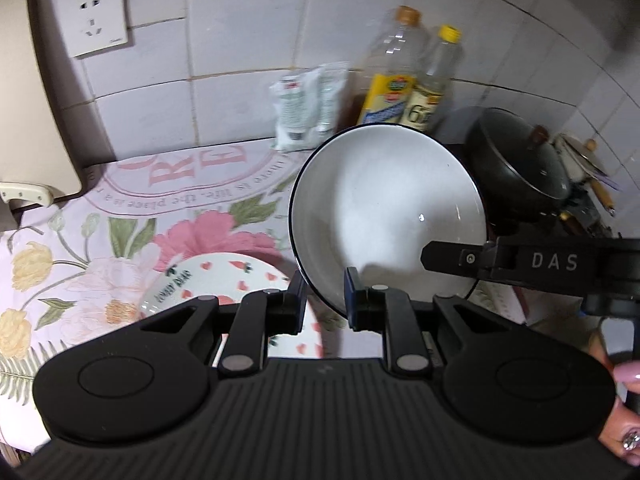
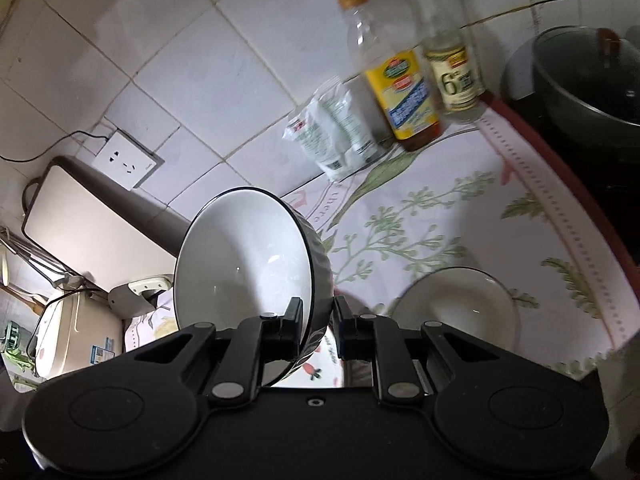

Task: Organize plates and bowls
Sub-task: 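Carry the bowl stack onto the white bowl near the stove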

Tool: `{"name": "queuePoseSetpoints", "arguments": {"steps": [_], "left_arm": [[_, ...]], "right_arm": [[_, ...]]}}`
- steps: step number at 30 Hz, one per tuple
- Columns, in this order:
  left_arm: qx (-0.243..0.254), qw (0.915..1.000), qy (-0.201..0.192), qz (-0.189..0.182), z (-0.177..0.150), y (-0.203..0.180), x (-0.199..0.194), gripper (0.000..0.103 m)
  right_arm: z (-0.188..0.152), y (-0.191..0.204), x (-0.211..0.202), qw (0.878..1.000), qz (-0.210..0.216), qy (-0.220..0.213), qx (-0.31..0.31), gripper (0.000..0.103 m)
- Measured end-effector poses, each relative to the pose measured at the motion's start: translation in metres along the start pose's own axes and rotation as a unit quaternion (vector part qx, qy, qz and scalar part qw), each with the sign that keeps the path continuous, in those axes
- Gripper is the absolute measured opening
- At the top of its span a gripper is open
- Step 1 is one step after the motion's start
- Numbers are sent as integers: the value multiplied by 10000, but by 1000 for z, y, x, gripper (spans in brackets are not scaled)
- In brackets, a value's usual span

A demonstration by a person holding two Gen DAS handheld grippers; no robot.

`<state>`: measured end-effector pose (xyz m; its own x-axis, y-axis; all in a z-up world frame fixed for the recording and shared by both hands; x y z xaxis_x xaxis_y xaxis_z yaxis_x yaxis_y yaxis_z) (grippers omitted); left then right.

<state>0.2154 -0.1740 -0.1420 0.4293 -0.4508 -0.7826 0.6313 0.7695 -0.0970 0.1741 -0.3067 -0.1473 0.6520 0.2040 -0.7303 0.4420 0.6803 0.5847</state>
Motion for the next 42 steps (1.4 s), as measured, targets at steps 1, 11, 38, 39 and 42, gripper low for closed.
{"name": "queuePoseSetpoints", "arguments": {"steps": [1, 11, 38, 39, 42], "left_arm": [[-1, 10000, 16, -72, -1, -5, 0, 18], [-20, 9974, 548, -461, -15, -56, 36, 18], [-1029, 9873, 1189, 210, -40, -83, 106, 18], [-1032, 9871, 1206, 231, -40, -82, 108, 18], [-1146, 9846, 1299, 255, -42, -81, 111, 18]], "right_arm": [[-1, -5, -4, 10000, -28, -16, 25, 20], [0, -68, -16, 9985, -414, 131, 337, 20], [10, -125, 42, 9869, -781, 1244, -674, 26], [9, -124, 44, 9850, -855, 1266, -803, 26], [9, -120, 46, 9796, -980, 1253, -1229, 27]]}}
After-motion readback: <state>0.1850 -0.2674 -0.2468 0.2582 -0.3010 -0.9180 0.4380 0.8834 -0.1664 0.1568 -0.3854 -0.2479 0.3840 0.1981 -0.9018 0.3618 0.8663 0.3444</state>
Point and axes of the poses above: each gripper's, at about its wrist camera, not at the fingertips, and x roughly the way its jaws point, y to its left, z to its top, the point moved 8 cm from there along x, roughly the way its jaws point, and after that the axes turned 12 degrees about x, right-handed, at the moved point
